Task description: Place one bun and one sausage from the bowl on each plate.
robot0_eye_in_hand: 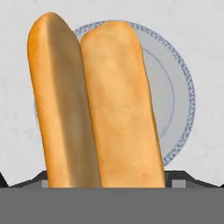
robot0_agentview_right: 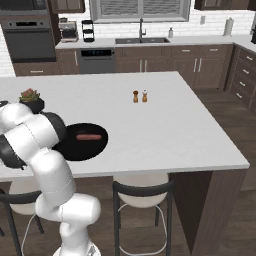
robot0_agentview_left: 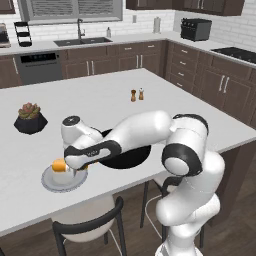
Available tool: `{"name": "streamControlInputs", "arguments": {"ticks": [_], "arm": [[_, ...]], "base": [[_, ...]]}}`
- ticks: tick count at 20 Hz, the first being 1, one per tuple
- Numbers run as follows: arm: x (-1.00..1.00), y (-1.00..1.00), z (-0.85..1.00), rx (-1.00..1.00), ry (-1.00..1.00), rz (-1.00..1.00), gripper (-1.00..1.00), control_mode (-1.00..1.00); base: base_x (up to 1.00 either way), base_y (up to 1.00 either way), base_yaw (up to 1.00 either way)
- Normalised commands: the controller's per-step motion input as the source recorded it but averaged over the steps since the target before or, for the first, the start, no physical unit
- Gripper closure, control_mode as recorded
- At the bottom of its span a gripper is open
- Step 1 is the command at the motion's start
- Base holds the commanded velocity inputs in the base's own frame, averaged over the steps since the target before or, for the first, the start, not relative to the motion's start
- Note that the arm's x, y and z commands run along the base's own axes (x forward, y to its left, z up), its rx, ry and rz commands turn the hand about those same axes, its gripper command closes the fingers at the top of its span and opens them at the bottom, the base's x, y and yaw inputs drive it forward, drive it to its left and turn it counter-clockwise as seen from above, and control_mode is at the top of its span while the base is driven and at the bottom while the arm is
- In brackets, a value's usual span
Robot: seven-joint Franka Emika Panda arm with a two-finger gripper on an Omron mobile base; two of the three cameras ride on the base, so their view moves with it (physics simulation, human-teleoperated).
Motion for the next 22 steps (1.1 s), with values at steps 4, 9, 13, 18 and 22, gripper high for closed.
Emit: {"name": "streamControlInputs", "arguments": {"ticks": [4, 9, 13, 18, 22], "arm": [[0.67, 0.64, -0.56, 0.0, -0.01, 0.0, -1.0, -1.0], [0.18, 0.06, -0.08, 0.0, -0.01, 0.0, -1.0, -1.0], [0.21, 0.0, 0.0, 0.0, 0.0, 0.0, -1.0, -1.0], [0.21, -0.06, 0.0, 0.0, 0.0, 0.0, -1.0, -1.0], [-0.54, -0.9, 0.44, 0.05, -0.15, -0.03, -1.0, -1.0]], "base": [[0.0, 0.0, 0.0], [0.0, 0.0, 0.0], [0.0, 0.0, 0.0], [0.0, 0.0, 0.0], [0.0, 0.0, 0.0]]}}
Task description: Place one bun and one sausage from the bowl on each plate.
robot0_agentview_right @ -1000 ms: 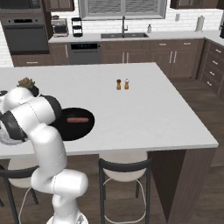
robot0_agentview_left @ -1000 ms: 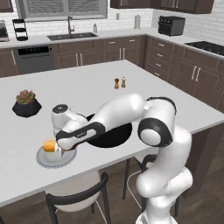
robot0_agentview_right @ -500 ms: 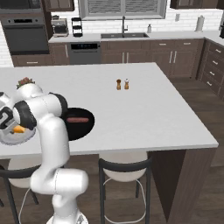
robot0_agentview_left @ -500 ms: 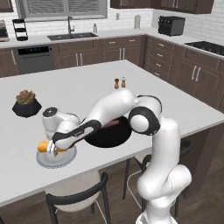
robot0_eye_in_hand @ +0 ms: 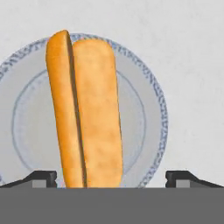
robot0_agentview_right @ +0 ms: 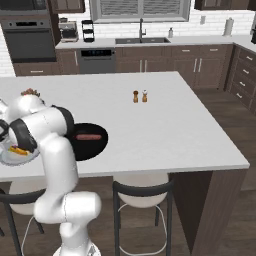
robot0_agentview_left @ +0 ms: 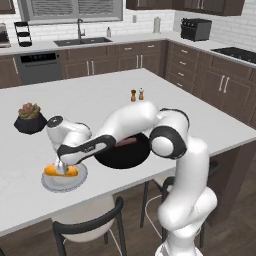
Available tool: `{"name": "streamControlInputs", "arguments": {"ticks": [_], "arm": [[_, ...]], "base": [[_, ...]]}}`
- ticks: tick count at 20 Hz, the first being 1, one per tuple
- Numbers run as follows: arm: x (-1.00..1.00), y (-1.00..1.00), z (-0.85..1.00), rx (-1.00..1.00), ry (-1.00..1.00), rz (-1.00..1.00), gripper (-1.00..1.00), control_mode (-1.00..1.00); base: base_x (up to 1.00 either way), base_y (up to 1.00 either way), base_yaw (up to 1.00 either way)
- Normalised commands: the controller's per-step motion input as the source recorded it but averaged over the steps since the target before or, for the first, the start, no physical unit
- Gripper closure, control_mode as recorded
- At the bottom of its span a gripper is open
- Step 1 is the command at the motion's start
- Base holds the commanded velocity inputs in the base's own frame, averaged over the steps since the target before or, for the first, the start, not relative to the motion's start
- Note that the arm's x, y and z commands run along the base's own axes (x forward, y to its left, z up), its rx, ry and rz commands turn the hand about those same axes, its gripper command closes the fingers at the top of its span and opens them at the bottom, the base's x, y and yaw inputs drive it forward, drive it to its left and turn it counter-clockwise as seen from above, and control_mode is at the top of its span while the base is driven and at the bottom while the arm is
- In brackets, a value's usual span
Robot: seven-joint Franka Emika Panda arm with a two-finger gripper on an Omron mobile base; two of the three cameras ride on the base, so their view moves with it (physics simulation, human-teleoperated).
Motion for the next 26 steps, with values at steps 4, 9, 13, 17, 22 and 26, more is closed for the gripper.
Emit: {"name": "streamControlInputs", "arguments": {"ticks": [4, 9, 13, 17, 22, 26], "arm": [[-0.92, -1.0, 0.81, 0.13, -0.25, -0.1, -1.0, -1.0], [0.19, -1.0, 0.62, 0.15, -0.07, -0.17, -1.0, -1.0], [0.78, -1.0, 0.52, 0.17, 0.0, -0.16, -1.0, -1.0], [0.96, -1.0, 0.33, 0.17, 0.0, -0.12, -1.0, -1.0], [0.72, -1.0, -0.29, 0.01, 0.09, -0.03, -1.0, -1.0], [0.11, -0.61, -0.91, -0.18, 0.07, 0.31, -1.0, -1.0]], "base": [[0.0, 0.0, 0.0], [0.0, 0.0, 0.0], [0.0, 0.0, 0.0], [0.0, 0.0, 0.0], [0.0, 0.0, 0.0], [0.0, 0.0, 0.0]]}}
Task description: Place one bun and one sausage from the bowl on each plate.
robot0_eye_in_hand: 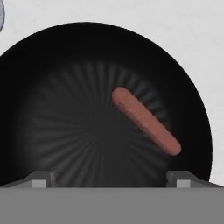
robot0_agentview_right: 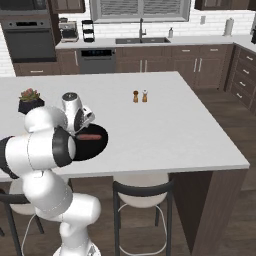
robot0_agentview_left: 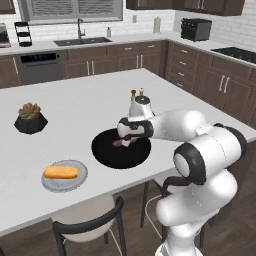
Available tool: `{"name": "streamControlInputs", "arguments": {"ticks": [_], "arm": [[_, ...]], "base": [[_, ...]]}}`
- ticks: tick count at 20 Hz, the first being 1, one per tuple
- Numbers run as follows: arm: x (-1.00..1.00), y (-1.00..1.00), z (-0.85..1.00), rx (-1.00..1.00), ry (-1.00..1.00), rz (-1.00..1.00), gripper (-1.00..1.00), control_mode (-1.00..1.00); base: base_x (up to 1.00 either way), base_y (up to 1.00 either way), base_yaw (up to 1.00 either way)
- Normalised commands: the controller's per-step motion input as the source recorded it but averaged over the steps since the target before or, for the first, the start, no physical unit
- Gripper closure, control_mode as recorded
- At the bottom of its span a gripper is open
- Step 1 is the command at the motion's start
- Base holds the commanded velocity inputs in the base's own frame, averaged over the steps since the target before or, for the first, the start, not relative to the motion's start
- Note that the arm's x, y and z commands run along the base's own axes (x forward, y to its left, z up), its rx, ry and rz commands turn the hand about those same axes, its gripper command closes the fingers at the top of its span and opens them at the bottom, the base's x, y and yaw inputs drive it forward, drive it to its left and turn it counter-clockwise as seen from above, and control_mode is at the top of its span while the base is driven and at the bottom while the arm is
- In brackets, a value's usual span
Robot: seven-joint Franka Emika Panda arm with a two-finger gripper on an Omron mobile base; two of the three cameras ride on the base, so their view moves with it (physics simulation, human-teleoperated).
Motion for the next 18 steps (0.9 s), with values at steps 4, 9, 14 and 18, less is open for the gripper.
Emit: {"name": "streamControlInputs", "arguments": {"ticks": [4, 9, 14, 18], "arm": [[0.0, 0.16, -0.6, -0.26, 0.07, 0.23, -1.0, -1.0], [0.28, 0.09, -0.23, -0.08, -0.02, 0.03, -1.0, -1.0], [0.76, 0.07, -0.04, -0.01, 0.04, 0.0, -1.0, -1.0], [0.38, 0.1, -0.04, -0.05, 0.06, 0.0, -1.0, -1.0]], "base": [[0.0, 0.0, 0.0], [0.0, 0.0, 0.0], [0.0, 0.0, 0.0], [0.0, 0.0, 0.0]]}}
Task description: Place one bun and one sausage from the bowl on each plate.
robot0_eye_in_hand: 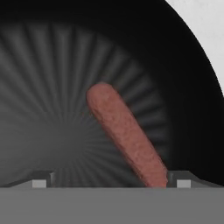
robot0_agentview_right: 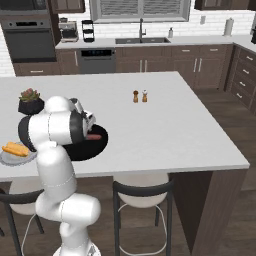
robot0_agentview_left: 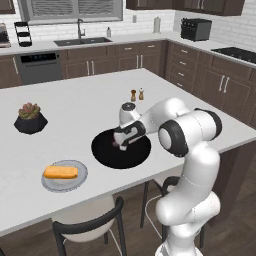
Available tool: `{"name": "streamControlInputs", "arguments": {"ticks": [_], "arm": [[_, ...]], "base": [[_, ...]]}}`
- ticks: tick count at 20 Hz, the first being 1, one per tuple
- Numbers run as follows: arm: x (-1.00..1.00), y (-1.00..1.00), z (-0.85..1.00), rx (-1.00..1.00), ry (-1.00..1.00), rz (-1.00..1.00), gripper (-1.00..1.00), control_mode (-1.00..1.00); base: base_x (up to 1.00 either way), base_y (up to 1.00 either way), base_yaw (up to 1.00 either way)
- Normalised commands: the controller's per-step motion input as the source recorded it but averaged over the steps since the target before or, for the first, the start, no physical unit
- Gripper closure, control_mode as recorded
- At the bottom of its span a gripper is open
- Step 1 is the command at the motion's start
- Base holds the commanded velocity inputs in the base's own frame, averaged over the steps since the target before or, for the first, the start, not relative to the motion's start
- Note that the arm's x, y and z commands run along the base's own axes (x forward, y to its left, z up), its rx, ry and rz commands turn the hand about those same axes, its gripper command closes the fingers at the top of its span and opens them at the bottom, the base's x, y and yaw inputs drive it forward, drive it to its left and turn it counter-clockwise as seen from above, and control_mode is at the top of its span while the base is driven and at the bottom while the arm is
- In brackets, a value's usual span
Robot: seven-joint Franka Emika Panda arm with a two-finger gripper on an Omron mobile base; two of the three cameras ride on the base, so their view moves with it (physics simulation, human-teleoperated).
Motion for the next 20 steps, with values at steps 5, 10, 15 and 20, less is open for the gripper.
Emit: {"name": "streamControlInputs", "arguments": {"ticks": [5, 10, 15, 20], "arm": [[0.2, 0.0, -0.28, -0.06, 0.08, 0.0, -1.0, -1.0], [0.35, 0.0, -0.41, -0.06, 0.02, 0.0, -1.0, -1.0], [0.33, 0.0, -0.31, -0.05, 0.0, 0.0, -1.0, -1.0], [0.14, 0.0, -0.28, -0.07, 0.01, 0.0, 1.0, -1.0]], "base": [[0.0, 0.0, 0.0], [0.0, 0.0, 0.0], [0.0, 0.0, 0.0], [0.0, 0.0, 0.0]]}}
